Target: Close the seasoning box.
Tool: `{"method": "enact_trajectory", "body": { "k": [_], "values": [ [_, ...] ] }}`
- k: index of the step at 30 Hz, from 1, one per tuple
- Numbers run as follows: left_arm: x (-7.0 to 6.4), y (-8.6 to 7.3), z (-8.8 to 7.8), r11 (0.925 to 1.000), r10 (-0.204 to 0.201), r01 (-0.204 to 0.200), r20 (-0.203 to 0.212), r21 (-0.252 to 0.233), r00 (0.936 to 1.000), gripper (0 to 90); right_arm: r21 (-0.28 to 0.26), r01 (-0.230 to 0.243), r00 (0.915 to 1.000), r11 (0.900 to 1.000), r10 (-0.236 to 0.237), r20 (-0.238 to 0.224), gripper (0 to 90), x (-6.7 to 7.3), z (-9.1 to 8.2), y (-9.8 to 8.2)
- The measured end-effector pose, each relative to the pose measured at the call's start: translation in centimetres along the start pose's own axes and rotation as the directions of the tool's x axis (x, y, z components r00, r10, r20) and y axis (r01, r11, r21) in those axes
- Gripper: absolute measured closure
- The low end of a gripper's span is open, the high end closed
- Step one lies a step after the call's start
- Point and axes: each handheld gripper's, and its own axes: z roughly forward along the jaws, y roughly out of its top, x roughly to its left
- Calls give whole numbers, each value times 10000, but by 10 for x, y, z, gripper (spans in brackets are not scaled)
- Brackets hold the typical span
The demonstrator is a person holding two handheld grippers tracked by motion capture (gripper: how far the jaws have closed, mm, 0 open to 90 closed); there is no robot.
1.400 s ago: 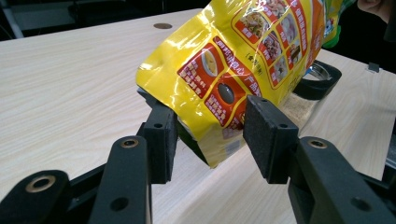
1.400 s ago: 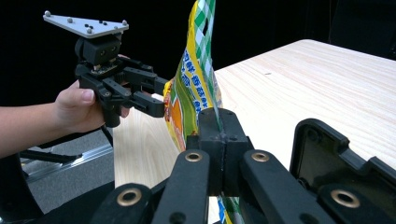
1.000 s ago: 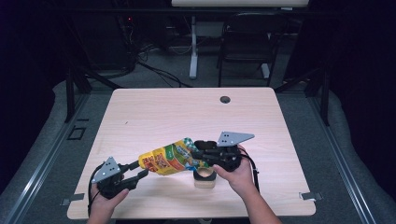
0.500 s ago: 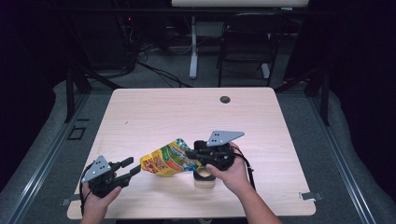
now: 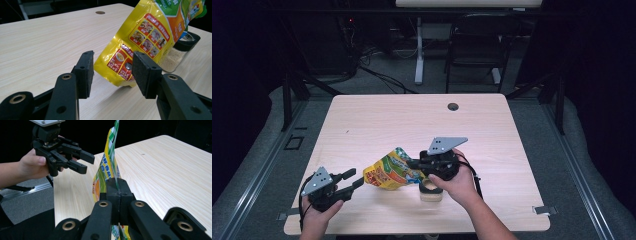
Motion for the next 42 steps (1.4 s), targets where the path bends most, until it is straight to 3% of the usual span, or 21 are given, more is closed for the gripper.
{"method": "enact_trajectory", "body": {
  "k": [17,22,32,42],
  "values": [
    [7,1,-7,9993,-303,295,-384,-210,9988,527,-25,135,9990,9999,-136,-435,896,6,25,20],
    [7,1,-8,9996,-208,199,-424,-216,9989,524,-86,155,9984,9998,-159,-545,895,8,35,25],
    [12,2,-13,9990,-331,311,-626,-333,9975,523,226,533,9965,9983,-517,-649,895,14,52,40],
    [18,1,-18,9981,-458,423,-833,-442,9955,521,471,609,9947,9970,-567,-856,893,18,72,52]
  ]
}}
